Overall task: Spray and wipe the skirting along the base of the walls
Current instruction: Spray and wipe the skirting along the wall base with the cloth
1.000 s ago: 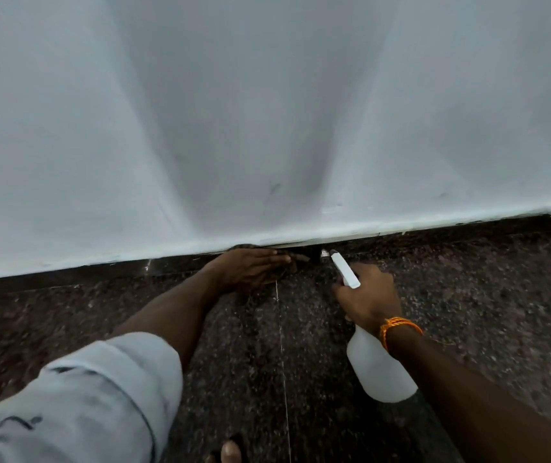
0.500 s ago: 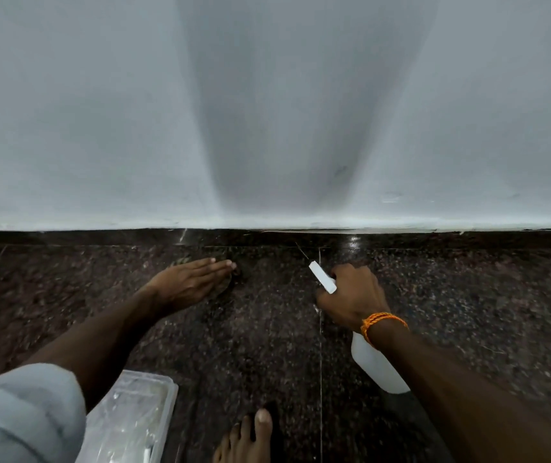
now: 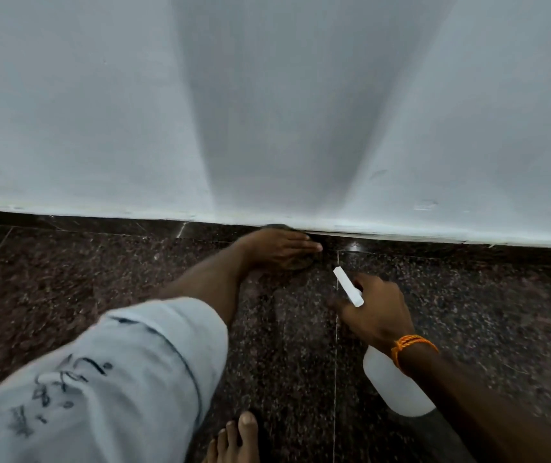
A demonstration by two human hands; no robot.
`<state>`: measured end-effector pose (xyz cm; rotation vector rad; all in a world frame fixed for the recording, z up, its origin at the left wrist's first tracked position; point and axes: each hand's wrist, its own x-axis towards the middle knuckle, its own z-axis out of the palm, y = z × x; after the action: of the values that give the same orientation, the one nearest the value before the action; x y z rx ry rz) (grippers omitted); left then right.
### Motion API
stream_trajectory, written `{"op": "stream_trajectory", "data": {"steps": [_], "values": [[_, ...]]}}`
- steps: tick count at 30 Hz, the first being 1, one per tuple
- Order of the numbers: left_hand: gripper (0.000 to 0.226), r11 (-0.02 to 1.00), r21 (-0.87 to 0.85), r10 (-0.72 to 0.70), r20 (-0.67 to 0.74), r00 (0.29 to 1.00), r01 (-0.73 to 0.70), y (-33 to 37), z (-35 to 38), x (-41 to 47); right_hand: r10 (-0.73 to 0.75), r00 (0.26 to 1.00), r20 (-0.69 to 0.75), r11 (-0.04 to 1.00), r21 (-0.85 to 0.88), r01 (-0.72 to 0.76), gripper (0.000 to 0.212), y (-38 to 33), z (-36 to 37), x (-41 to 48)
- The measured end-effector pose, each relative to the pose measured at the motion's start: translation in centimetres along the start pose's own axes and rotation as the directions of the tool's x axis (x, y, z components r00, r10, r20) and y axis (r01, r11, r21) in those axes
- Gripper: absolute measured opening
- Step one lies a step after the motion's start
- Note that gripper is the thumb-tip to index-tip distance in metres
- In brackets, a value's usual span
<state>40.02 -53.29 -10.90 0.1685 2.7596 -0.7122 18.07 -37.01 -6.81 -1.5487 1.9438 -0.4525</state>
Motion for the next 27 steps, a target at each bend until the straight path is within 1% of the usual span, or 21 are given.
{"op": "stream_trajectory", "data": {"steps": [2,3,5,6,7,8,10,12,14,15,16,18,19,20,21,22,23,24,25,26,27], "values": [[0.064,1.0,-0.013,-0.01,0.08,0.997,0.011,-0.8,0.5,-2.7,0.015,1.0,-0.025,1.0,0.01,-0.014,0.015,0.1,-0.5,0.1],[0.066,0.999,0.04,-0.013,0.127,0.992,0.008,-0.3,0.7,-5.0,0.009,1.0,-0.03,1.0,0.017,-0.009,0.016,0.0,-0.4,0.1],[0.055,0.982,0.19,-0.051,0.218,0.975,0.009,0.8,1.9,-9.0,0.002,0.999,-0.047,0.999,0.032,-0.001,0.021,0.3,-0.7,0.2],[0.056,0.981,0.191,-0.078,0.235,0.969,0.033,1.2,2.7,-10.7,0.0,0.999,-0.04,1.0,0.028,0.001,0.023,0.2,-0.8,0.3],[0.06,0.982,0.151,-0.15,0.287,0.946,0.11,1.2,2.7,-11.8,0.004,0.999,-0.034,1.0,0.029,-0.003,0.024,0.1,-0.5,0.5],[0.061,0.975,0.145,-0.2,0.243,0.949,0.169,1.0,2.4,-11.2,0.019,0.999,-0.038,0.999,0.035,-0.018,0.024,0.1,-0.4,0.6],[0.051,0.973,0.112,-0.211,0.076,0.974,0.202,1.1,2.9,-8.2,0.011,0.999,-0.043,0.999,0.039,-0.01,0.021,-0.5,-0.3,0.9],[0.047,0.977,-0.01,-0.211,-0.02,0.977,0.211,0.7,2.2,-3.6,0.005,0.998,-0.062,0.999,0.05,-0.002,0.017,-1.0,-0.5,0.9],[0.044,0.958,-0.119,-0.268,-0.045,0.962,0.262,1.7,2.2,-3.0,-0.018,0.999,-0.032,0.998,0.062,0.02,0.015,-2.5,0.7,1.4],[0.045,0.939,-0.179,-0.297,0.006,0.955,0.293,2.3,2.0,-2.8,-0.01,0.999,-0.044,0.997,0.073,0.013,0.015,-2.4,0.4,1.1],[0.048,0.9,-0.206,-0.375,0.083,0.923,0.384,3.1,2.1,-4.5,-0.031,0.999,-0.04,0.996,0.083,0.034,0.016,-3.0,0.8,1.4],[0.057,0.79,-0.205,-0.534,0.231,0.813,0.578,5.4,1.5,-7.6,-0.072,0.997,-0.026,0.99,0.117,0.075,0.017,-4.1,1.5,1.2],[0.063,0.707,-0.231,-0.606,0.29,0.741,0.668,7.1,1.3,-8.9,-0.088,0.996,-0.017,0.986,0.143,0.09,0.017,-4.7,1.7,1.1],[0.069,0.559,-0.304,-0.682,0.361,0.636,0.772,8.8,1.1,-9.4,-0.101,0.995,-0.017,0.981,0.162,0.103,0.016,-4.9,1.9,0.8],[0.075,0.287,-0.387,-0.767,0.456,0.452,0.876,10.7,0.6,-10.2,-0.143,0.99,-0.011,0.975,0.168,0.143,0.014,-5.4,2.4,0.7],[0.08,-0.074,-0.453,-0.824,0.53,0.202,0.888,12.1,0.0,-10.4,-0.188,0.982,-0.007,0.969,0.159,0.187,0.014,-5.7,2.8,0.6],[0.078,-0.417,-0.479,-0.805,0.589,-0.07,0.772,12.9,-0.5,-9.9,-0.231,0.973,-0.005,0.962,0.145,0.23,0.015,-5.8,2.9,0.4],[0.069,-0.703,-0.456,-0.68,0.656,-0.328,0.546,13.4,-0.8,-10.1,-0.292,0.956,0.021,0.948,0.138,0.287,0.017,-6.2,3.6,0.5],[0.058,-0.867,-0.411,-0.499,0.7,-0.511,0.284,13.1,-1.4,-10.1,-0.339,0.939,0.054,0.934,0.139,0.329,0.02,-6.6,4.2,0.5],[0.049,-0.937,-0.343,-0.312,0.741,-0.594,0.064,12.3,-2.2,-9.5,-0.361,0.929,0.084,0.928,0.132,0.349,0.024,-6.8,4.4,0.4],[0.046,-0.956,-0.271,-0.141,0.765,-0.628,-0.115,11.7,-2.5,-9.6,-0.393,0.911,0.123,0.918,0.107,0.381,0.027,-7.6,5.0,0.5]]}}
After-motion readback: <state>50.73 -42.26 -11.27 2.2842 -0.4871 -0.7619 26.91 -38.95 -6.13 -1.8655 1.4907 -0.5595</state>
